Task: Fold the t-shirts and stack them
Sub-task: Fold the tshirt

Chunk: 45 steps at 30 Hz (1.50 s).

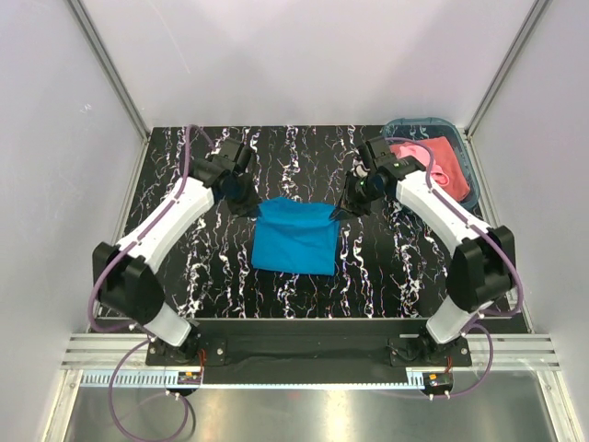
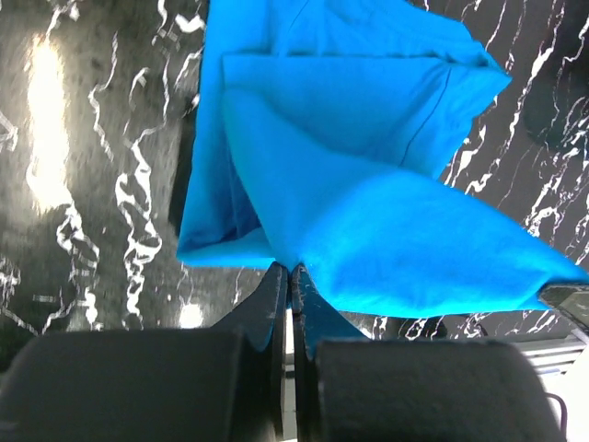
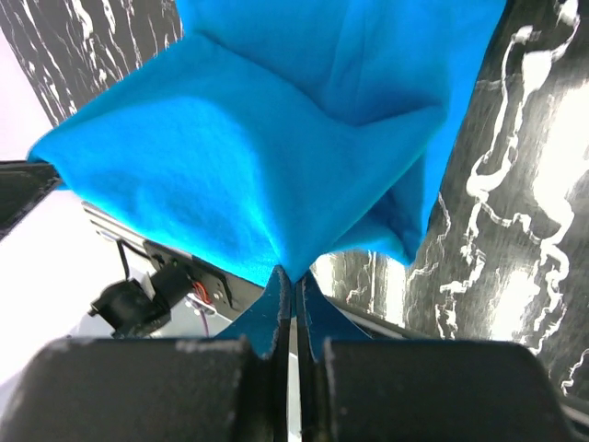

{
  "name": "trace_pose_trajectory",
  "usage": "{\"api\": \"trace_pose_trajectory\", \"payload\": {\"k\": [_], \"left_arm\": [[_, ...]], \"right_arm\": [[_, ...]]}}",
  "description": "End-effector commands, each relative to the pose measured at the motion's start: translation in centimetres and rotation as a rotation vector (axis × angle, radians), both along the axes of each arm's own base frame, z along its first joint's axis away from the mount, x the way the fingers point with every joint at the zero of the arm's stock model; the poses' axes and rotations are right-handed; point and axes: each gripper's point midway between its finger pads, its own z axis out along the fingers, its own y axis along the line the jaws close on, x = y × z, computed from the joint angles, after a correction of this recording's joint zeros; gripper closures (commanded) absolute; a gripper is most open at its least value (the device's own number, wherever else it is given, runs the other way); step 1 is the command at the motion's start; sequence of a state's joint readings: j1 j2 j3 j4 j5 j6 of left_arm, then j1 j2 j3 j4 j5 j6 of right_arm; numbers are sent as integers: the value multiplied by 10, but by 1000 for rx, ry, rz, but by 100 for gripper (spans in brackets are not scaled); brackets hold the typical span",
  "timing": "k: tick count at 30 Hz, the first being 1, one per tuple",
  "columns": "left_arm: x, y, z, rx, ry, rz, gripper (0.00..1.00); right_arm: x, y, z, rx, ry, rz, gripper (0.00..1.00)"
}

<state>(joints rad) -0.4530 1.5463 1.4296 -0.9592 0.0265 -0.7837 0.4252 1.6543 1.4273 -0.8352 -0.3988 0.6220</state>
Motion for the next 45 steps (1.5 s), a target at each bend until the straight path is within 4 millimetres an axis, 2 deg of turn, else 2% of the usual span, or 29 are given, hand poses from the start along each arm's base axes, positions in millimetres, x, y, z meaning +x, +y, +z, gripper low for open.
{"api": "trace_pose_trajectory", "payload": {"k": [1, 7, 8, 11, 13, 14, 15, 16, 17, 18, 19, 20, 21, 23, 24, 25, 26, 28, 29, 30, 31, 33, 35, 36, 37, 40, 42, 43, 45], "left_arm": [[26, -14, 2, -38, -30, -78, 100], [67, -14, 1, -25, -66, -77, 100], [73, -17, -9, -32, -37, -80, 100], [97, -14, -12, -27, -62, -84, 93], [118, -11, -30, 5, -80, -84, 89], [132, -12, -30, 1, -116, -83, 87], [142, -8, -50, 12, -88, -79, 81], [151, -6, -57, 23, -91, -77, 77], [167, -8, -52, 26, -132, -70, 71], [176, -6, -77, 38, -91, -75, 57], [185, -7, -76, 40, -99, -82, 52], [186, 4, -84, 105, -67, -66, 42], [200, 6, -63, 116, -111, -61, 39], [205, 21, -34, 171, -180, -18, 38], [193, 25, -44, 182, -160, -22, 36], [189, 25, -28, 164, -201, -17, 34], [183, 27, 3, 137, -272, -6, 34], [158, 25, 0, 95, -250, -6, 37], [150, 14, 24, 11, -306, -30, 39], [143, 8, 22, -20, -303, -45, 42], [129, 5, 4, -42, -257, -58, 44], [118, -11, 3, -117, -255, -118, 51], [107, -30, -8, -212, -231, -173, 57], [107, -34, -14, -234, -221, -177, 62], [107, -36, -18, -252, -208, -170, 64], [116, -41, -39, -278, -177, -147, 69], [129, -47, -43, -303, -186, -143, 71], [134, -48, -59, -299, -153, -130, 72], [146, -50, -62, -307, -155, -126, 73]], "right_arm": [[19, 5, 7, 50, -25, 45, 100], [49, 1, -10, 61, -10, 26, 100], [51, 1, -12, 68, -3, 29, 100], [67, -3, -20, 76, -1, 8, 100], [82, -4, -31, 91, 2, -13, 100], [92, -11, -35, 99, 3, -37, 100], [101, -13, -45, 96, 10, -52, 97], [116, -13, -47, 111, -27, -58, 88], [127, -16, -53, 105, -43, -71, 79], [145, -22, -67, 89, -54, -83, 72], [154, -29, -75, 56, -51, -94, 62], [161, -34, -80, 26, -59, -82, 56], [177, -37, -75, 13, -84, -82, 53], [179, -46, -68, -51, -100, -84, 42], [181, -49, -54, -58, -126, -90, 40], [173, -52, -51, -78, -101, -83, 39], [170, -58, -48, -124, -110, -70, 38], [155, -56, -34, -149, -130, -30, 37], [147, -52, -31, -139, -136, -5, 37], [135, -51, -27, -126, -132, 5, 38], [129, -45, -23, -87, -132, 17, 40], [113, -36, -20, -60, -131, 43, 44], [105, -19, -16, 3, -136, 69, 56], [99, -17, -24, 26, -105, 63, 63], [100, -10, -24, 68, -102, 66, 76], [105, -2, -41, 103, -65, 44, 97], [113, -3, -54, 88, -60, 37, 100], [115, -4, -59, 76, -49, 36, 100], [123, -5, -70, 85, -34, 32, 100]]}}
